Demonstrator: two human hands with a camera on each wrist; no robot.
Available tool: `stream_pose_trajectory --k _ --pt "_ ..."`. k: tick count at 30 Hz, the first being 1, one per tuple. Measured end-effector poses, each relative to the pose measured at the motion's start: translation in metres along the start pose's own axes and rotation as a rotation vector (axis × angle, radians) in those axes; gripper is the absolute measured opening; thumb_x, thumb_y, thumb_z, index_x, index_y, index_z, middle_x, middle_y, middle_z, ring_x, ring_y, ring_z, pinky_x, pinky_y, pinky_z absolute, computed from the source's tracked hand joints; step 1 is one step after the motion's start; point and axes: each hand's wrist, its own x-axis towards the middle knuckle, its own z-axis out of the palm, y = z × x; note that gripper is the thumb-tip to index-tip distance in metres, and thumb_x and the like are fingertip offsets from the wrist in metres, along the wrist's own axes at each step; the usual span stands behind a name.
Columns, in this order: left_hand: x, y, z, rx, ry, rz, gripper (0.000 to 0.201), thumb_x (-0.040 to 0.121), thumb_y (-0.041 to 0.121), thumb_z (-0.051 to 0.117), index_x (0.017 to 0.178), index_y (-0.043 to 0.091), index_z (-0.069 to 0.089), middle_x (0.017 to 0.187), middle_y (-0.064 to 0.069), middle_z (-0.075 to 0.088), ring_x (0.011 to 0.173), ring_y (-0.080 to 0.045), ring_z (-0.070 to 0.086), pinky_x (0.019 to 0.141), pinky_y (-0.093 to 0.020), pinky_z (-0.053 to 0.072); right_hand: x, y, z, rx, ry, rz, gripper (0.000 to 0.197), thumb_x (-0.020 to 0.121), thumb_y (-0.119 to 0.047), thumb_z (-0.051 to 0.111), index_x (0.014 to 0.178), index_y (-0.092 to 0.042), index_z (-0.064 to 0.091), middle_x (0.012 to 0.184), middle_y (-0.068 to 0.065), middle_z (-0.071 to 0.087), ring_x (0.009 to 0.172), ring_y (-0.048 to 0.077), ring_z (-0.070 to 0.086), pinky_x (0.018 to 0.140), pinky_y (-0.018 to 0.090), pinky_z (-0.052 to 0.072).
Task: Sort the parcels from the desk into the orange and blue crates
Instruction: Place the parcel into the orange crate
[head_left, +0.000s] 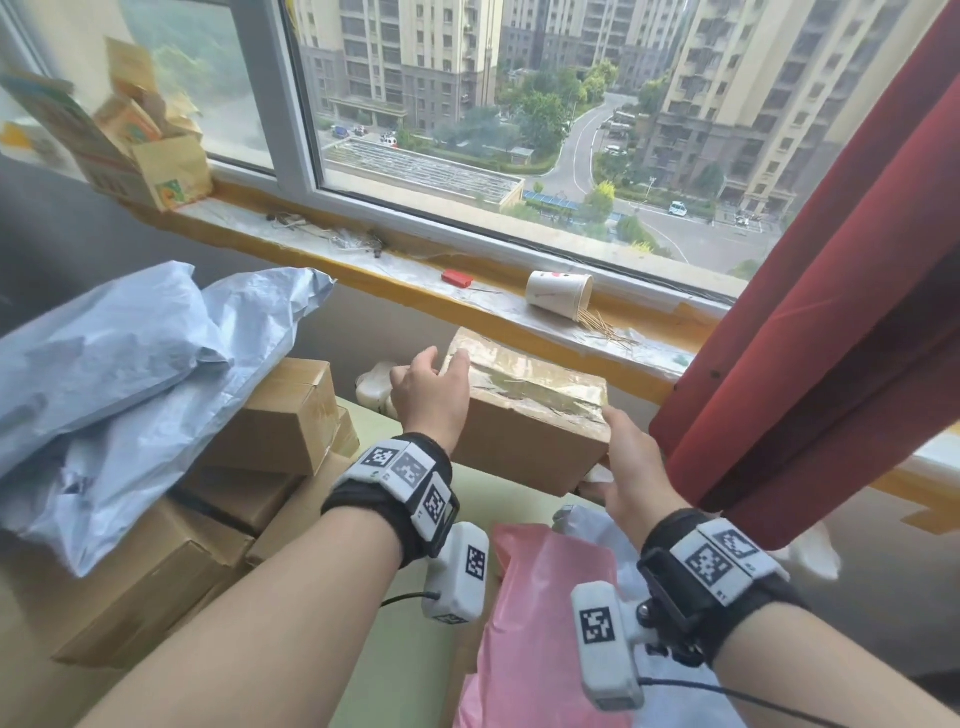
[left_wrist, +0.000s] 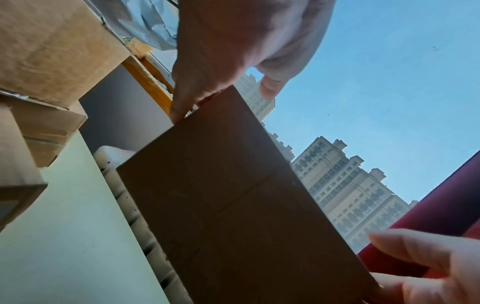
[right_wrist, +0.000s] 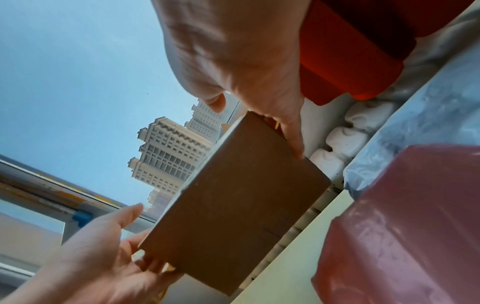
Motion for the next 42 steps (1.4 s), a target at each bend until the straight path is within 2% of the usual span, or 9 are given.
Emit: stream_pose_trajectory --k 5,11,19,23,28,32,35,38,42 --pt "0.002 -0.001 0.004 -0.256 -0.011 -0.123 0.033 0.089 0.055 0.05 0.083 0.023 0.048 0.115 -0.009 0.051 0.112 -0.029 0.047 0.101 -0.046 0.04 -0.007 -0.01 -0.011 0.059 0.045 -0.061 0.046 0.084 -0.042 0.04 0.121 -0.018 0.053 0.12 0.013 0.061 0.1 0.029 0.06 0.09 0.05 0.05" --pt "0.0 0.004 -0.002 -0.476 -0.215 -0.416 0.106 0.067 0.084 0.054 0.143 0.013 0.035 0.141 0.0 0.038 0.13 -0.032 0.039 0.106 -0.055 0.033 -0.02 -0.015 -0.031 0.156 0.057 -0.067 0.035 0.097 -0.046 0.041 0.097 -0.014 0.052 0.102 0.01 0.057 0.093 0.025 0.059 0.093 0.051 0.051" --pt "-0.007 -0.006 -0.005 -0.401 -0.46 -0.524 0.081 0.057 0.087 0.059 0.105 0.022 0.058 0.106 -0.012 0.062 0.1 -0.037 0.062 0.095 -0.056 0.045 -0.035 -0.024 -0.049 0.236 0.128 -0.146 0.038 0.1 -0.043 0.044 0.074 -0.016 0.045 0.086 0.005 0.061 0.071 0.015 0.058 0.067 0.037 0.052" --pt "-0.012 -0.015 -0.008 -0.488 -0.647 -0.58 0.08 0.055 0.061 0.073 0.117 0.013 0.057 0.107 -0.012 0.058 0.098 -0.035 0.063 0.078 -0.05 0.054 -0.036 -0.024 -0.06 0.236 0.141 -0.192 0.047 0.097 -0.047 0.048 0.061 -0.018 0.039 0.089 0.003 0.065 0.079 0.016 0.06 0.08 0.042 0.051" --pt "-0.021 -0.021 -0.011 -0.552 -0.64 -0.389 0.073 0.051 0.04 0.067 0.118 0.013 0.059 0.101 -0.012 0.058 0.089 -0.03 0.057 0.074 -0.04 0.051 -0.041 -0.012 -0.078 0.144 0.025 -0.164 0.044 0.09 -0.059 0.056 0.097 -0.015 0.06 0.1 0.004 0.065 0.105 0.021 0.059 0.091 0.051 0.05" --pt "-0.033 -0.016 -0.005 -0.814 -0.635 -0.36 0.039 0.07 0.021 0.051 0.105 0.008 0.065 0.099 -0.017 0.064 0.086 -0.032 0.06 0.084 -0.053 0.051 -0.058 -0.006 -0.086 0.092 -0.185 -0.063 0.063 0.076 -0.07 0.055 0.123 -0.029 0.061 0.112 0.005 0.071 0.107 0.027 0.067 0.089 0.052 0.053" --pt "-0.039 -0.01 0.003 -0.867 -0.627 -0.348 0.057 0.054 0.015 0.06 0.111 0.013 0.062 0.122 -0.026 0.06 0.098 -0.032 0.057 0.083 -0.054 0.049 -0.061 -0.009 -0.087 0.174 -0.22 0.0 0.078 0.067 -0.082 0.055 0.128 -0.034 0.057 0.127 0.01 0.059 0.106 0.027 0.062 0.085 0.051 0.054" --pt "-0.044 -0.004 0.013 -0.899 -0.56 -0.31 0.067 0.051 0.007 0.055 0.117 0.017 0.057 0.112 -0.017 0.058 0.099 -0.029 0.051 0.073 -0.043 0.048 -0.059 -0.018 -0.079 0.271 -0.197 -0.016 0.112 0.041 -0.083 0.072 0.138 -0.032 0.048 0.141 0.018 0.047 0.107 0.029 0.059 0.089 0.055 0.053" --pt "-0.056 0.0 0.024 -0.95 -0.603 -0.259 0.095 0.058 0.0 0.053 0.146 0.029 0.033 0.105 -0.011 0.059 0.097 -0.027 0.052 0.071 -0.048 0.051 -0.059 -0.028 -0.065 0.373 -0.117 -0.064 0.108 0.051 -0.058 0.082 0.144 -0.033 0.031 0.128 0.012 0.059 0.109 0.03 0.062 0.071 0.055 0.057"
